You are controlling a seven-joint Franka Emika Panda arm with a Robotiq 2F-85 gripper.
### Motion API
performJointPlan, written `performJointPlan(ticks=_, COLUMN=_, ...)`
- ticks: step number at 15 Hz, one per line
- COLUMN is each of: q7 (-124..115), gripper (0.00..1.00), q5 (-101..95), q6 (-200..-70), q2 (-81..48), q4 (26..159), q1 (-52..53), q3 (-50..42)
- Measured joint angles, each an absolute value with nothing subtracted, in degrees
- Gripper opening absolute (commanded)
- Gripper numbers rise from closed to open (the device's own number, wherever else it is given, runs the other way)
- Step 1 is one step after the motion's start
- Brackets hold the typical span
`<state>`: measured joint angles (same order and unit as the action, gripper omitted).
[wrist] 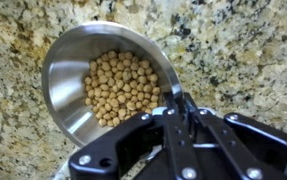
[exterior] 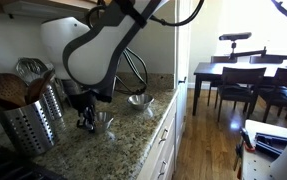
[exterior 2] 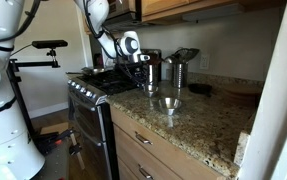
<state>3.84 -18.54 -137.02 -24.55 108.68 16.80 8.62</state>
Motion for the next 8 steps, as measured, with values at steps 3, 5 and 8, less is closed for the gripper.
performJointPlan(ticks=3, q7=2.4, gripper=0.09, q5=-18.7, q6=-137.0, q2=-24.6, q4=108.7, q1=16.8, q3=8.5)
performJointPlan(ticks=5, q7=1.1, gripper=0.09, q5=-18.7, q6=-137.0, q2=-24.6, q4=108.7, q1=16.9, q3=8.5)
performJointPlan(ticks=8, q7=-1.5, gripper=0.09, q5=-19.0, q6=-136.5, q2=-24.5, q4=108.7, q1=17.3, q3=8.5)
